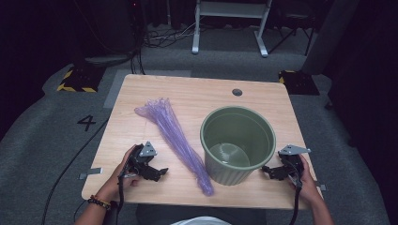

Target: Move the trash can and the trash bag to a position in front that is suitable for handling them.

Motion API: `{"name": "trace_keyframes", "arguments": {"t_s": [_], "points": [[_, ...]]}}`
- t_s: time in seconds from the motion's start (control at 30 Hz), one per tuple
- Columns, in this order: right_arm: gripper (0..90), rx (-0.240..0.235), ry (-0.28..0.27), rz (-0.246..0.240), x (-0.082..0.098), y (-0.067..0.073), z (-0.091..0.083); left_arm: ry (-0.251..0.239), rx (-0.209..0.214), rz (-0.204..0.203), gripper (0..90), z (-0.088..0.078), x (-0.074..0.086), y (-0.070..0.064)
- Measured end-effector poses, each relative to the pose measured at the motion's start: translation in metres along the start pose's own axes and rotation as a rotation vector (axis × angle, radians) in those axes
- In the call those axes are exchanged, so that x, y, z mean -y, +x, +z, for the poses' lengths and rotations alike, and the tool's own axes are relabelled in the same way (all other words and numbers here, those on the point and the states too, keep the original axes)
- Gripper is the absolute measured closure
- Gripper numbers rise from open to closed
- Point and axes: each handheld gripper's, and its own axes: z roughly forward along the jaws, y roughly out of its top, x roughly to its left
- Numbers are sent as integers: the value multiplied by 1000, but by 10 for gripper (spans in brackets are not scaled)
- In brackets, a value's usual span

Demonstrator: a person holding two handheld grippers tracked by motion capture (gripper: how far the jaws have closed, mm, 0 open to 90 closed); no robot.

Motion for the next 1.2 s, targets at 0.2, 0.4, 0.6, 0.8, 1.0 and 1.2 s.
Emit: {"name": "trace_keyframes", "arguments": {"t_s": [0.2, 0.4, 0.6, 0.8, 1.0, 1.2], "points": [[1, 0, 0, 0, 0, 0, 0, 0, -6, -1, 24, 0, 0, -1], [16, -6, -6, -14, 1, 1, -1, -2, -13, -4, 25, -1, 1, -1], [47, -13, -16, -34, 1, 1, -2, -1, -10, -2, 23, -1, 1, -1], [228, -73, -62, -20, 1, -3, -5, 0, -9, 0, 21, 0, 0, -1], [267, -56, -128, -26, -11, -3, -13, 0, -8, -1, 21, 0, 0, -1], [380, -57, -157, -42, -29, -5, -7, -22, -14, -15, 178, -2, -1, -2]]}}
